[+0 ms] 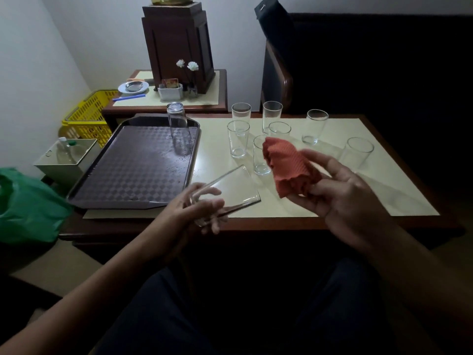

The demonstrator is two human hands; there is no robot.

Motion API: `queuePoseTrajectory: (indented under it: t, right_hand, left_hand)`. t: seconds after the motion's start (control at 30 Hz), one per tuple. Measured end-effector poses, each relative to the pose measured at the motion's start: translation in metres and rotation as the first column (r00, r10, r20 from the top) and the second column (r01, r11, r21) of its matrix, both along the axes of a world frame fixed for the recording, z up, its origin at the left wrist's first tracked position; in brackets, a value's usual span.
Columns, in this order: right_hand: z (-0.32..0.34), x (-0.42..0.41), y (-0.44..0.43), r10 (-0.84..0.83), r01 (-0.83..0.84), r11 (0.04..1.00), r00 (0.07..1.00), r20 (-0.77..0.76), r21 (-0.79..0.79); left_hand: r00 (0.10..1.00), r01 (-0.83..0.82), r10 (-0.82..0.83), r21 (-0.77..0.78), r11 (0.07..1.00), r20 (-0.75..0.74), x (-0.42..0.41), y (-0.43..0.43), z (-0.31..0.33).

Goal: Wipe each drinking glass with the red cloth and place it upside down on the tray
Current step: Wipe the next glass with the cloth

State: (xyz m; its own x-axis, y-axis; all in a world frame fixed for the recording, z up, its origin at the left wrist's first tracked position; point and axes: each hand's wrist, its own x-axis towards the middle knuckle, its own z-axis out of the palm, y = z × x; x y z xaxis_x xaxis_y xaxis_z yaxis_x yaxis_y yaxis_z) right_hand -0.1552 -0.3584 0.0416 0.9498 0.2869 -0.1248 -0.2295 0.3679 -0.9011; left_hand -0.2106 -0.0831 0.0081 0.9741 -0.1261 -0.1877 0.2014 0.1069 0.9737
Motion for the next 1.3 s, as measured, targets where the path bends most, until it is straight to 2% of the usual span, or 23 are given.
queuePoseTrajectory:
  t: [0.07, 0.13, 0.2, 0.3, 0.33, 0.4, 0.43, 0.5, 0.57, 0.63, 0.67, 0.73, 0.8, 0.87, 0.93, 1.0, 1.07, 1.17, 1.23, 1.3]
  right_hand:
    - [-0.009, -0.012, 0.012, 0.091, -0.086, 0.995, 0.992, 0.087, -0.056]
    - [-0.018, -0.024, 0.021, 0.162, -0.115, 0.964, 0.969, 0.186, -0.241]
    - [-0.025, -0.028, 0.028, 0.066, 0.018, 0.948, 0.966, 0.252, -0.318]
    - [-0.029, -0.027, 0.034, -0.155, 0.176, 0.974, 0.977, 0.143, -0.144]
    - [-0.031, -0.025, 0.035, -0.170, 0.180, 0.977, 0.982, 0.087, -0.116]
    - [-0.036, -0.028, 0.039, -0.096, 0.096, 0.989, 0.995, 0.010, -0.111]
    - [-0.039, -0.032, 0.042, -0.039, 0.040, 0.989, 0.999, 0.008, -0.145]
    - [-0.047, -0.041, 0.048, 0.034, -0.017, 0.962, 0.998, 0.057, -0.272]
    - [-0.052, -0.045, 0.048, 0.080, -0.037, 0.913, 0.993, 0.089, -0.406]
    - [-0.052, -0.045, 0.044, 0.170, -0.085, 0.838, 0.979, 0.111, -0.540]
    - [-0.051, -0.045, 0.042, 0.223, -0.103, 0.806, 0.965, 0.137, -0.583]
    - [-0.046, -0.046, 0.042, 0.235, -0.071, 0.811, 0.948, 0.213, -0.580]
    - [-0.043, -0.044, 0.042, 0.139, 0.026, 0.854, 0.951, 0.277, -0.519]
    - [-0.045, -0.038, 0.041, 0.066, 0.054, 0.873, 0.971, 0.228, -0.484]
    - [-0.051, -0.036, 0.040, 0.130, -0.049, 0.864, 0.983, 0.127, -0.501]
    - [-0.060, -0.040, 0.042, 0.252, -0.146, 0.807, 0.962, 0.110, -0.572]
    - [-0.061, -0.042, 0.044, 0.280, -0.112, 0.785, 0.941, 0.189, -0.609]
    - [-0.057, -0.036, 0.045, 0.145, 0.073, 0.846, 0.922, 0.358, -0.529]
    - [-0.059, -0.037, 0.045, 0.132, 0.212, 0.811, 0.842, 0.523, -0.545]
    - [-0.066, -0.046, 0.047, 0.211, 0.352, 0.737, 0.692, 0.690, -0.578]
  left_hand:
    - [0.985, -0.071, 0.032, -0.235, 0.969, -0.169, -0.002, -0.012, -0.007]
    - [0.967, -0.110, 0.026, -0.323, 0.940, -0.254, -0.003, -0.017, -0.014]
    - [0.975, -0.051, -0.014, -0.285, 0.957, -0.223, -0.003, -0.016, -0.016]
    - [0.984, 0.117, -0.116, -0.003, 0.993, -0.134, -0.006, -0.017, -0.009]
    - [0.983, 0.144, -0.134, 0.074, 0.987, -0.123, -0.008, -0.020, -0.009]
    - [0.982, 0.152, -0.137, 0.114, 0.982, -0.128, -0.011, -0.032, -0.010]
    - [0.983, 0.126, -0.115, 0.073, 0.989, -0.141, -0.011, -0.037, -0.012]
    - [0.980, 0.031, -0.051, -0.106, 0.994, -0.195, -0.006, -0.044, -0.017]
    - [0.969, -0.054, -0.015, -0.269, 0.962, -0.247, -0.001, -0.042, -0.015]
    - [0.963, -0.002, -0.073, -0.276, 0.961, -0.261, -0.002, -0.038, -0.012]
    - [0.961, 0.053, -0.113, -0.234, 0.971, -0.252, -0.005, -0.036, -0.012]
    - [0.964, 0.087, -0.129, -0.182, 0.979, -0.232, -0.008, -0.035, -0.018]
    - [0.969, 0.013, -0.049, -0.150, 0.989, -0.241, -0.006, -0.037, -0.018]
    - [0.975, -0.061, 0.025, -0.154, 0.986, -0.222, -0.001, -0.038, -0.015]
    - [0.972, -0.125, 0.080, -0.196, 0.973, -0.220, 0.003, -0.035, -0.013]
    - [0.960, -0.186, 0.117, -0.264, 0.946, -0.256, 0.005, -0.030, -0.011]
    - [0.947, -0.191, 0.108, -0.262, 0.946, -0.302, 0.003, -0.028, -0.009]
    - [0.956, -0.146, 0.088, -0.193, 0.970, -0.279, -0.003, -0.033, -0.008]
    - [0.961, -0.137, 0.083, -0.195, 0.971, -0.263, -0.002, -0.036, -0.010]
    - [0.956, -0.148, 0.070, -0.263, 0.953, -0.285, 0.001, -0.035, -0.011]
